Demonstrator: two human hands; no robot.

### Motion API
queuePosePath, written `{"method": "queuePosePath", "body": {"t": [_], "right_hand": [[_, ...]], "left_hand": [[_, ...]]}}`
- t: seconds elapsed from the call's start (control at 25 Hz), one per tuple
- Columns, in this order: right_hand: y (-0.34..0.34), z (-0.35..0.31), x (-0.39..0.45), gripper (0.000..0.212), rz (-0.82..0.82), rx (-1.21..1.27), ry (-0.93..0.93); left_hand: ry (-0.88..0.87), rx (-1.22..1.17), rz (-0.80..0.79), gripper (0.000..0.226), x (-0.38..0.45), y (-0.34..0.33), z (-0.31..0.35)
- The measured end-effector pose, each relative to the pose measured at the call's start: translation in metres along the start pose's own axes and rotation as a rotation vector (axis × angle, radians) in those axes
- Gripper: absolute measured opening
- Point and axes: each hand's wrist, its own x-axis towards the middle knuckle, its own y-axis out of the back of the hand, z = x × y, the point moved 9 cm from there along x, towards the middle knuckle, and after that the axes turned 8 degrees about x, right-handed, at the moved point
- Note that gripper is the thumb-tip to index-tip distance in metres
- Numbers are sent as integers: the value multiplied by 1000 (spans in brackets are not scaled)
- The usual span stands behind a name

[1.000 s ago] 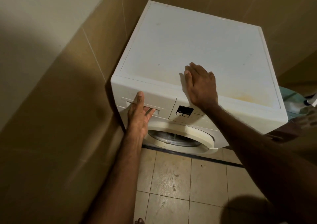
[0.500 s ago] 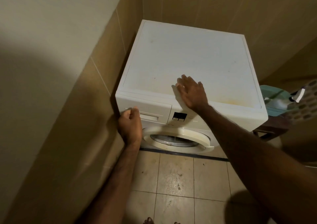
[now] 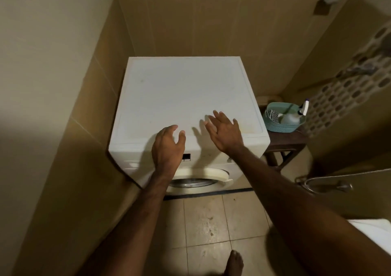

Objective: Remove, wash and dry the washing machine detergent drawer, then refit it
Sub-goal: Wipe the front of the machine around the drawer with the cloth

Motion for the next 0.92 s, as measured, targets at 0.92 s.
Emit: {"method": "queuePosePath", "body": {"t": [0.92], "right_hand": [[127,382,54,49,100,126,-388]], "left_hand": [[-457,160,-239,28,51,-335,353]]}}
